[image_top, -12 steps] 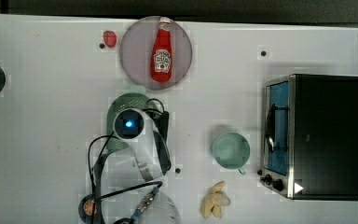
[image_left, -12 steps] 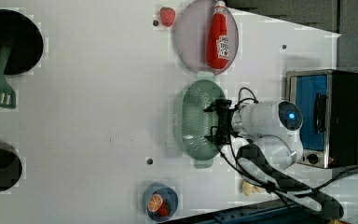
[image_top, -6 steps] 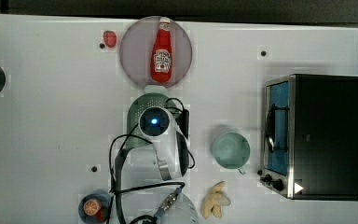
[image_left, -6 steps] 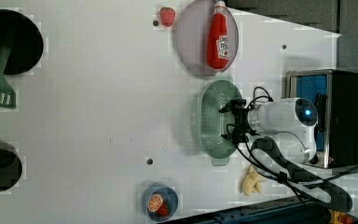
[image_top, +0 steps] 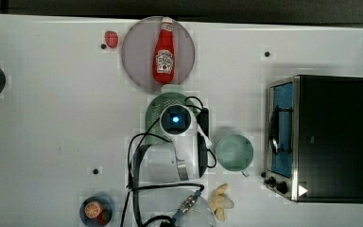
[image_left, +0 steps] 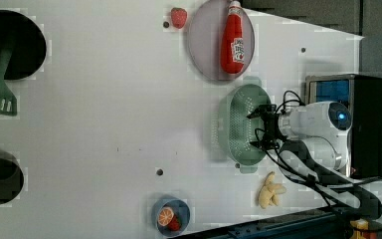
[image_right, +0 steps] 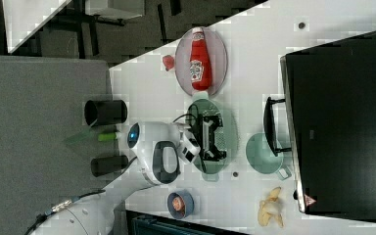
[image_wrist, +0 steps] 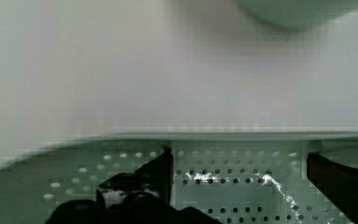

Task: Drag strainer left to right.

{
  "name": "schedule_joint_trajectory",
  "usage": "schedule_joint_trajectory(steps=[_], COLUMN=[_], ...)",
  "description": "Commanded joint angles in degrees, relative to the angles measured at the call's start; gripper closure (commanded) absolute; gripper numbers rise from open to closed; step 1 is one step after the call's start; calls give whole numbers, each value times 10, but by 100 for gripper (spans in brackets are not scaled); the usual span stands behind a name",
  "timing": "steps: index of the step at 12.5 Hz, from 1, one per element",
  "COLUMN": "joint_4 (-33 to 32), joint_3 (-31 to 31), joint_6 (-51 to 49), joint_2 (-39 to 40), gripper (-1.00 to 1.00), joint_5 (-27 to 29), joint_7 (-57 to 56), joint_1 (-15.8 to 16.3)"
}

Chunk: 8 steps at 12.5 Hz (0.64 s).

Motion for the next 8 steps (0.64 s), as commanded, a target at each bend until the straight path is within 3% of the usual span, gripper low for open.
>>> schedule_joint_trajectory(steps=[1,5,8], joint_4=[2,2,0], joint_3=[-17,-14,16], joint_6=[11,10,-6], joint_2=[-12,-18,-78], gripper=[-100,-100,-100], joint_5=[8,9,10], joint_7=[-65,-65,-123], joint_1=[-17,-16,-16])
